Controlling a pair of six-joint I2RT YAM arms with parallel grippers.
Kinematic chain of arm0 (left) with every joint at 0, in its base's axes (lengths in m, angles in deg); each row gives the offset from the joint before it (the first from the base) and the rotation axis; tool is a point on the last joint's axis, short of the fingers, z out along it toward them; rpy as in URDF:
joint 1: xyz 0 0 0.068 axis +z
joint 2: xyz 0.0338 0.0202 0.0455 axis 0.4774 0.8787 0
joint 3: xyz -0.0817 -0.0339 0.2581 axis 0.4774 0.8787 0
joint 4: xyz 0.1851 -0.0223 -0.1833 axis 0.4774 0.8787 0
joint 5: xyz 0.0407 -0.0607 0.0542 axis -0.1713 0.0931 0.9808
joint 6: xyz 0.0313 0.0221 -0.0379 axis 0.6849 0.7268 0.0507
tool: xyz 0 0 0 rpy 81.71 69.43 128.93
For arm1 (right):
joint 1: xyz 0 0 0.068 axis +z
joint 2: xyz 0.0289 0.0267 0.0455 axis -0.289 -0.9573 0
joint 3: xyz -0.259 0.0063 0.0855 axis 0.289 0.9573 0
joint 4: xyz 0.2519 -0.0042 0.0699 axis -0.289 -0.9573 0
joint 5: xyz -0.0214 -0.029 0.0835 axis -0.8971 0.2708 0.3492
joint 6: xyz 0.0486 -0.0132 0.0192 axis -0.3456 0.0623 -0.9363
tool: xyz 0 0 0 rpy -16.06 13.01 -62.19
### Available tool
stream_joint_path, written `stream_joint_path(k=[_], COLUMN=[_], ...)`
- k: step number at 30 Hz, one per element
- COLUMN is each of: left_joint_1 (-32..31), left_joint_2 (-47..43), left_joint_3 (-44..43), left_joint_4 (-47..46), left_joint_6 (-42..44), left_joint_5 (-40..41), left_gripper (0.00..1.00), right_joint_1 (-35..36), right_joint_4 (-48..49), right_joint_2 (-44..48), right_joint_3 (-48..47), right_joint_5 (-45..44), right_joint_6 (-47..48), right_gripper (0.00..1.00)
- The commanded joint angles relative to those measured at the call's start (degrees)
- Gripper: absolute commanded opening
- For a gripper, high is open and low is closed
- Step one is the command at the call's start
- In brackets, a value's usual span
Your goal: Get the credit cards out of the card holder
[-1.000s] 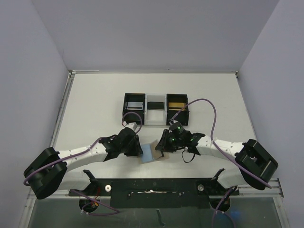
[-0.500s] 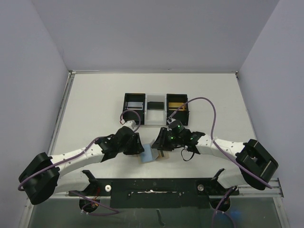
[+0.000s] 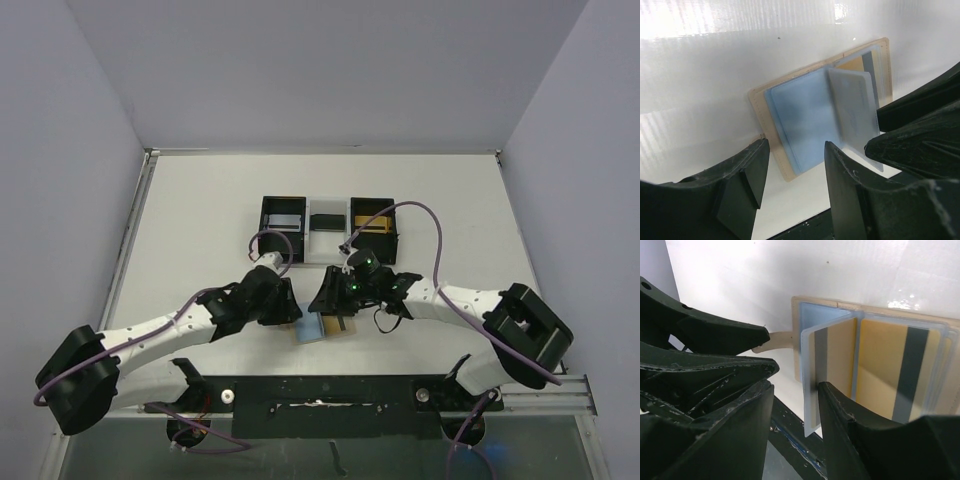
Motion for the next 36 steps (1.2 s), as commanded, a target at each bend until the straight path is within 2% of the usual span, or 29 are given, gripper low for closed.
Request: stream_joint_path(k=[1,5,9,15,21,28,36], left_joint_1=[0.4,0.7,1.0,1.0,0.8,0.5,0.1], left_joint_2=[-4.3,-7.8,-9.8,-8.7,-5.7,-1.7,2.0], left_joint_3=[-2.5,-1.4,-0.8,-1.9,-4.1,-5.2,-5.1], left_joint_4=[2.8,4.8,4.3,0.2,-4.4,-7.1,-7.7], left_joint_6=[-1.9,-3.5,-3.7,-1.0,0.5,0.1,-0.3], left_joint_5=[4.9,7.5,7.2,2.4,-3.7,-7.9,-9.1], left_gripper=[0.47,0.47,0.47,0.47,0.47,0.48,0.48], right_joint_1=[0.8,1.0,0.9,0.5,-1.2,-5.7,-8.8], right_joint_4=[4.2,6.7,5.8,-2.6,-6.1,-3.3,1.5], right_joint_2=[-1.9,-2.8,-1.0,4.6,13.9,22.7,26.6], right_joint_3=[-3.0,-2.9,-3.0,-1.8,2.3,8.3,12.4], right_joint_5=[3.8,6.0,4.1,-7.4,-15.8,-17.8,-16.9], right_joint_6=[1.1,1.0,1.7,1.5,-0.8,-2.7,-4.5], right_gripper=[0.42,0.43,0.45,0.50,0.65,0.99,0.98])
